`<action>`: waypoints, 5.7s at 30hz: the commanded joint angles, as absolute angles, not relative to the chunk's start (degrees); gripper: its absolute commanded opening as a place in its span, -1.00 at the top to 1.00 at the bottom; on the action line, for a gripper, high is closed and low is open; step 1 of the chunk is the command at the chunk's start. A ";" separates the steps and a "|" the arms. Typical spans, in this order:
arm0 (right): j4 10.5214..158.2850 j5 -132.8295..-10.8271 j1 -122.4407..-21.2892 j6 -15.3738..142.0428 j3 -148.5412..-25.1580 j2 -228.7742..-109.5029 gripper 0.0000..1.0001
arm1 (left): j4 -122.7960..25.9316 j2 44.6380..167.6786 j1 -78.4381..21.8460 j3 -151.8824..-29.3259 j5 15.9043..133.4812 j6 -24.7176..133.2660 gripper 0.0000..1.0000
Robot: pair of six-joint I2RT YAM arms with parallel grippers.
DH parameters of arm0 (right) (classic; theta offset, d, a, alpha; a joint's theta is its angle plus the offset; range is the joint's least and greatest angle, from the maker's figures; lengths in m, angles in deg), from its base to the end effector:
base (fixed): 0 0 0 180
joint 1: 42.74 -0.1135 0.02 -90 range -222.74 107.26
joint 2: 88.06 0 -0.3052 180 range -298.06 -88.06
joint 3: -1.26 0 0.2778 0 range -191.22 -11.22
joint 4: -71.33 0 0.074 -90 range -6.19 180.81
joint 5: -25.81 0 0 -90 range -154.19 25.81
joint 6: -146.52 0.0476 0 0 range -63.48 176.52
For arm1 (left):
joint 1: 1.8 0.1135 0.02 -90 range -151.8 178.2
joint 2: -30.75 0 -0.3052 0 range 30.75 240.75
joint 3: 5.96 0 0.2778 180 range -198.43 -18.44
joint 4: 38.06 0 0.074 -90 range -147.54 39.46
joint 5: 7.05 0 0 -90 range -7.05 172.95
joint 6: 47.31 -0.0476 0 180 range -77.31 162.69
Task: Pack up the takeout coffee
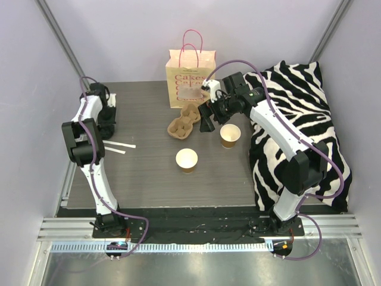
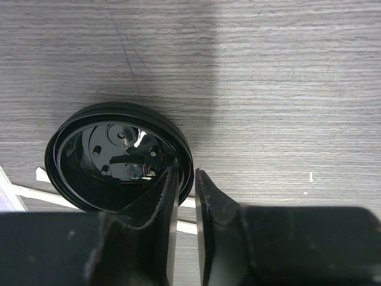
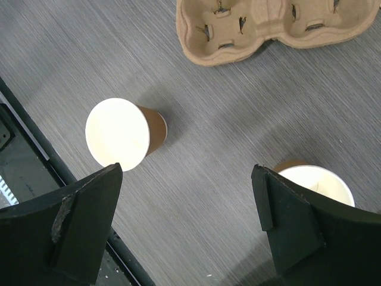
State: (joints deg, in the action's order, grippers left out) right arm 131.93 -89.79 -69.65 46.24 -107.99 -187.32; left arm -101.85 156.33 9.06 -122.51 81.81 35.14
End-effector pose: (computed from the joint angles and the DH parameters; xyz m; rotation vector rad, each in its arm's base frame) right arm 0.3624 0.2070 0.3725 -0.9674 2.2523 0.6757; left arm 0.4989 0.0948 0.2020 -0.0778 2.8411 0.0408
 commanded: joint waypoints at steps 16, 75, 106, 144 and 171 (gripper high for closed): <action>131.62 -90.55 -69.81 46.15 -110.80 -186.85 -0.99 | -102.13 158.46 9.10 -125.75 81.90 35.31 0.42; 132.06 -91.87 -69.81 46.15 -111.15 -187.99 -0.99 | -104.41 155.29 7.43 -124.52 77.85 33.90 0.24; 132.06 -91.43 -69.72 46.06 -111.06 -188.34 -0.99 | -104.94 157.84 7.43 -126.36 77.15 34.17 0.56; 131.01 -94.87 -69.81 45.10 -118.00 -191.68 -0.99 | -113.98 130.61 2.61 -125.92 47.56 29.95 1.00; 84.63 -108.04 -69.37 63.65 -87.24 -154.94 -0.80 | -5.11 105.81 -17.62 -93.58 7.63 127.51 1.00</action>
State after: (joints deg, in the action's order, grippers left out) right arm 95.12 -105.07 -69.22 48.88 -86.35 -153.20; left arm -24.43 108.75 -16.67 -92.06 9.09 115.71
